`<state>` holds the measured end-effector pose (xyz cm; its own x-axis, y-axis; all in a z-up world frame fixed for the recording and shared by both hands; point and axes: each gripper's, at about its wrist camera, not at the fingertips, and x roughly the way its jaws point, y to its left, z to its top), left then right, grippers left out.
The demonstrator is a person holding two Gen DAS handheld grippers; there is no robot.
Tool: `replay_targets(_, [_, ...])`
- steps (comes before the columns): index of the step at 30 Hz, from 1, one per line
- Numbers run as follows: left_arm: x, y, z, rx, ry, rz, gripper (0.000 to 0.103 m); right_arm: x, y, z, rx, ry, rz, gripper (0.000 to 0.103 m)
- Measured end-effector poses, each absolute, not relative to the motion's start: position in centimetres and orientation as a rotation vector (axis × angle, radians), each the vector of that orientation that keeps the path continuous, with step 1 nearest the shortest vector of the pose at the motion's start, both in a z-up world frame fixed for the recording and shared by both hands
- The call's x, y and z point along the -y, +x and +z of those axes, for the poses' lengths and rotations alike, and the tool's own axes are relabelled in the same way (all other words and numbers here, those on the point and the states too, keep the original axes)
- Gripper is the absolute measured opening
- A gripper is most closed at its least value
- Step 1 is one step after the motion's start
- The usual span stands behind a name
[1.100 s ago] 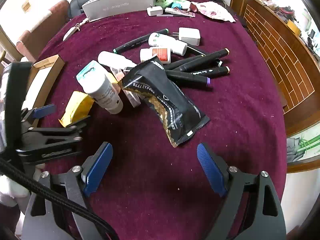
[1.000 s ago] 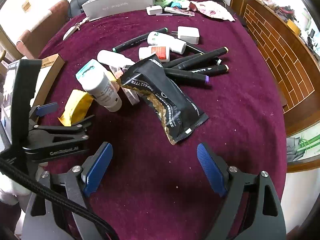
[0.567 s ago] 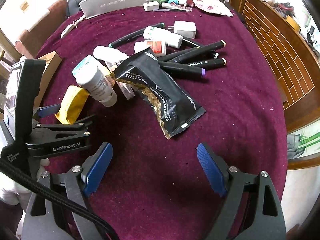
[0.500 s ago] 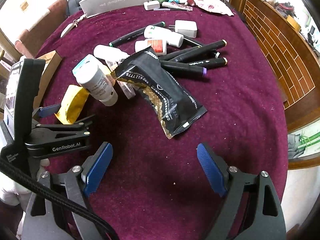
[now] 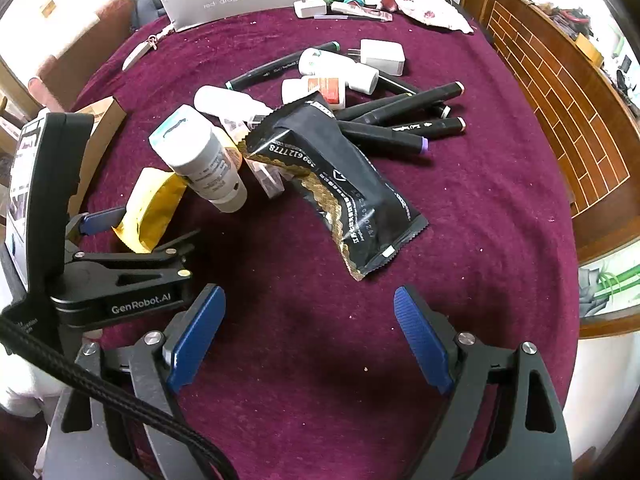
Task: Organize objects
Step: 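Grasp the yellow snack pouch with the left gripper, then carry the yellow pouch toward the cardboard tray while the right gripper grasps a white bottle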
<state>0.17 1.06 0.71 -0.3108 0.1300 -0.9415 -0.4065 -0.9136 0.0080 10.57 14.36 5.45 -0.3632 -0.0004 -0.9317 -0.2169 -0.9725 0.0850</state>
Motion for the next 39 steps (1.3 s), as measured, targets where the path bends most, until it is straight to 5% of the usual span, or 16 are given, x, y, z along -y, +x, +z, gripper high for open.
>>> replay_targets(2, [-0.7, 0.1, 1.3, -0.332, -1.570, 2.277, 0.048, -14.4, 10.4, 5.8, -0.292, -1.671, 2.481, 0.088])
replay_targets(3, [-0.5, -0.2, 1.6, -0.319, -1.573, 2.272, 0.043, -14.5, 10.3, 6.1, -0.296, -1.657, 2.489, 0.088])
replay_targets(16, [-0.6, -1.9, 1.6, -0.314, -1.500, 2.264, 0.040, -13.1, 6.6, 7.5, -0.261, -1.626, 2.541, 0.088])
replay_targets(28, [6.6, -1.1, 4.6, 0.035, -1.558, 2.259, 0.039, -10.7, 3.5, 6.1, -0.219, -1.661, 2.589, 0.086])
replay_targets(33, [8.0, -0.7, 5.0, 0.050, -1.565, 2.264, 0.039, -10.2, 2.3, 4.7, -0.212, -1.697, 2.560, 0.060])
replay_targets(36, [8.6, -0.4, 5.4, 0.059, -1.560, 2.276, 0.039, -10.4, 2.1, 4.1, -0.295, -1.735, 2.556, 0.032])
replay_targets(39, [9.3, -0.4, 5.8, 0.084, -1.557, 2.282, 0.039, -10.7, 2.4, 4.3, -0.347, -1.726, 2.558, 0.032])
